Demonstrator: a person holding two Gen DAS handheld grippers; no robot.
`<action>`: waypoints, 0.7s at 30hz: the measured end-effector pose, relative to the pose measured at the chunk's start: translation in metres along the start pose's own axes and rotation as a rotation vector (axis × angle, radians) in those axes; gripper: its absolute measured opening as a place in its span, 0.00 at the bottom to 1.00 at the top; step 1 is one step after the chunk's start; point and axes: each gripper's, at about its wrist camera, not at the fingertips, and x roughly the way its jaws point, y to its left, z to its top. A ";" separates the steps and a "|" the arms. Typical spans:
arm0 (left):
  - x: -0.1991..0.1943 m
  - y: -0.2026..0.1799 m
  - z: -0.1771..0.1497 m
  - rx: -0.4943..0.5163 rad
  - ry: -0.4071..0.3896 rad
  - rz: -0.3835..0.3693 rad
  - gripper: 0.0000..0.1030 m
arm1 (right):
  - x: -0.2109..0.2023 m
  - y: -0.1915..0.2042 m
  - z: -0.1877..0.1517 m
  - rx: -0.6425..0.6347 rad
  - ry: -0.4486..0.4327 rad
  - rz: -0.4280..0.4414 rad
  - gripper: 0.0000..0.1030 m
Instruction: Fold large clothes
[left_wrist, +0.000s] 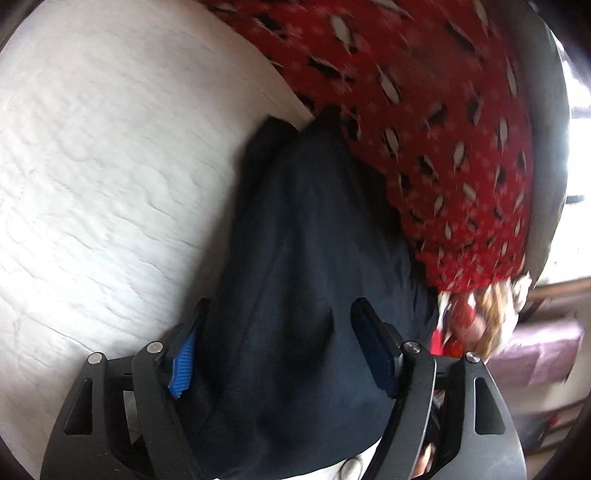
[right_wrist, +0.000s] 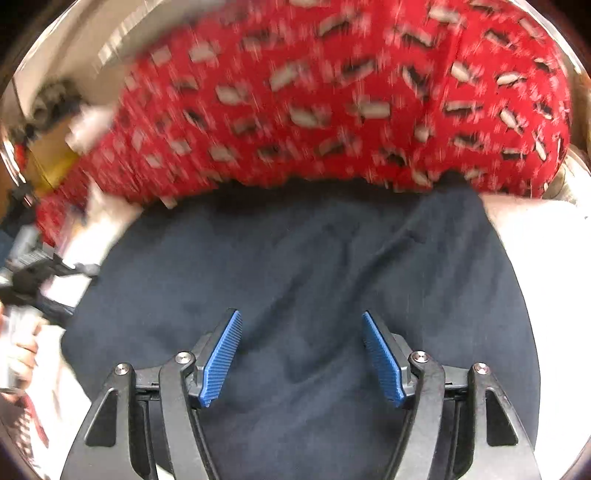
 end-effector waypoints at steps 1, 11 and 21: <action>0.002 -0.007 -0.003 0.034 0.008 0.006 0.72 | 0.012 -0.001 -0.003 -0.006 0.048 -0.012 0.66; -0.010 -0.069 -0.024 0.189 -0.052 -0.007 0.16 | 0.017 0.008 -0.001 -0.044 0.015 -0.048 0.69; -0.030 -0.121 -0.047 0.229 -0.135 -0.112 0.16 | 0.003 0.002 -0.002 -0.022 0.021 0.005 0.67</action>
